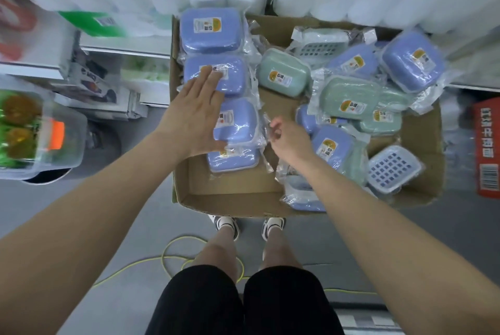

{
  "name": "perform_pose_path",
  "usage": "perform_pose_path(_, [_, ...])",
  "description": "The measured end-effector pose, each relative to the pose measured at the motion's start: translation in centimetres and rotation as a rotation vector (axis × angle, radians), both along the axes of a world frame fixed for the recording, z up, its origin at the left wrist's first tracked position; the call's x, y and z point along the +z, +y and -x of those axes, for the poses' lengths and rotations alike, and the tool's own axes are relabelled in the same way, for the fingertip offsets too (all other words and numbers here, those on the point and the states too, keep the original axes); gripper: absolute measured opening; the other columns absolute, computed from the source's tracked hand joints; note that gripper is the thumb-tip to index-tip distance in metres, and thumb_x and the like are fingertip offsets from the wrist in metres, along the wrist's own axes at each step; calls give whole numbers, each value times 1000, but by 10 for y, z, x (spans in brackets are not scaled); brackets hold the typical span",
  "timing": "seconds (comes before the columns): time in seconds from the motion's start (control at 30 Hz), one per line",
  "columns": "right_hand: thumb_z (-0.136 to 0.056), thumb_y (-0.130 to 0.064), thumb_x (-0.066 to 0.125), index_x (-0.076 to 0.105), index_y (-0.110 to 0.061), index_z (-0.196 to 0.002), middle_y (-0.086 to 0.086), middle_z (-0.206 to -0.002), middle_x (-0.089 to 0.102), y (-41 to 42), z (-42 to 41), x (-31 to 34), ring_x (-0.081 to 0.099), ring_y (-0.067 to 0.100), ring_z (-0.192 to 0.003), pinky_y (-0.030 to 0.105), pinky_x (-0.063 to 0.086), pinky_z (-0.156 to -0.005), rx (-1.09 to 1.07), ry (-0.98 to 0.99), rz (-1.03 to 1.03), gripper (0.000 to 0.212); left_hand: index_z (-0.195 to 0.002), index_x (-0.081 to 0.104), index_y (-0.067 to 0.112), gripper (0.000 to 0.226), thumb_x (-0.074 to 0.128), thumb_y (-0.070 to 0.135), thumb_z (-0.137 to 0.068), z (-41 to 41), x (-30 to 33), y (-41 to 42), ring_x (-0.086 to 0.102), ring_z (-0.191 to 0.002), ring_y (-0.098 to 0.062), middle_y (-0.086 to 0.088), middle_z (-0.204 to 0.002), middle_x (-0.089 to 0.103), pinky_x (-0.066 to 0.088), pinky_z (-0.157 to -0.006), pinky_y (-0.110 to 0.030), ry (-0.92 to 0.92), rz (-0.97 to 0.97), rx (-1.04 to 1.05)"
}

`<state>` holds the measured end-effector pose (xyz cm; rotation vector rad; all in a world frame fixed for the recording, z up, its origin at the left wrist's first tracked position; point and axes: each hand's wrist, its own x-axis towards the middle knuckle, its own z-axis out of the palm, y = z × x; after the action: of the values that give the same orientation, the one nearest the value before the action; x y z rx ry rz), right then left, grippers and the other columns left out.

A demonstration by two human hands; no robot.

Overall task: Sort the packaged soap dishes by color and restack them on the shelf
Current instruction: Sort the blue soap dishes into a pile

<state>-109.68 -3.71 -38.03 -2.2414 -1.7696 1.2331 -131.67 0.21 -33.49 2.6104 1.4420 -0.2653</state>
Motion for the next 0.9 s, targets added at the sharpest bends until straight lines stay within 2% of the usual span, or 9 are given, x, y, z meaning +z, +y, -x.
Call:
perform_pose_path(0.17, [-96, -43, 56, 43, -15, -140, 10, -133, 58, 18, 0, 3, 56, 30, -116, 31, 42, -86, 71, 70, 4, 54, -123, 49, 2, 89, 75, 60, -61, 11, 5, -21, 9, -148, -35, -21, -157, 18, 15, -120, -48, -18, -35, -50])
perform_pose_path(0.27, [-97, -52, 47, 51, -14, -135, 12, -126, 62, 26, 12, -12, 58, 32, -114, 33, 44, -86, 67, 97, 99, 54, -120, 51, 1, 86, 76, 56, -59, 20, 7, -32, 15, -147, -35, -22, -154, 25, 18, -119, -48, -7, -29, -77])
perform_pose_path(0.33, [-99, -50, 45, 57, -16, -130, 9, -121, 65, 25, 22, -15, 60, 30, -110, 29, 40, -79, 102, 105, 131, 47, -119, 52, -1, 86, 77, 52, -57, 25, 5, -42, 21, -145, -37, -24, -150, 32, 22, -117, -50, 3, 6, -84])
perform_pose_path(0.43, [-100, -40, 47, 51, -24, -140, 4, -130, 63, 12, 33, -16, 59, 25, -117, 27, 43, -86, 88, 181, 106, 43, -119, 52, -3, 84, 76, 46, -55, 31, 3, -59, 31, -139, -39, -25, -143, 39, 27, -115, -48, 8, 63, -62])
perform_pose_path(0.5, [-101, -36, 46, 45, -24, -144, 5, -133, 62, -2, 32, -14, 58, 26, -120, 29, 43, -94, 43, 193, 97, 45, -118, 53, -3, 81, 75, 42, -55, 31, 2, -69, 46, -125, -39, -23, -130, 50, 33, -109, -44, -26, 58, -31])
perform_pose_path(0.6, [-102, -29, 44, 52, -24, -137, 5, -127, 65, -17, 21, -12, 60, 27, -116, 31, 45, -93, 57, 149, 92, 37, -121, 54, 1, 81, 77, 43, -56, 23, 2, -79, 57, -105, -36, -17, -117, 56, 42, -95, -42, -50, 18, 47])
perform_pose_path(0.73, [-101, -20, 45, 61, -16, -126, 5, -122, 67, -18, 3, -4, 61, 23, -115, 34, 47, -97, -53, 155, -10, 30, -135, 46, 5, 79, 67, 50, -74, 4, -4, -75, 50, -115, -38, -18, -127, 51, 44, -97, -46, -22, -27, 169])
perform_pose_path(0.83, [-102, -20, 46, 61, -15, -126, 3, -123, 66, -12, -7, 7, 60, 20, -114, 27, 44, -97, -51, 160, -85, 29, -142, 40, 12, 65, 59, 40, -87, -11, -12, -59, 37, -130, -39, -19, -143, 40, 36, -107, -48, 21, -10, 283])
perform_pose_path(0.9, [-102, -21, 46, 58, -16, -130, 3, -125, 65, -9, -10, 15, 60, 19, -113, 26, 43, -95, -10, 164, -114, 30, -144, 39, 16, 61, 59, 36, -90, -19, -19, -52, 35, -131, -38, -17, -146, 36, 35, -107, -45, 28, 7, 367])
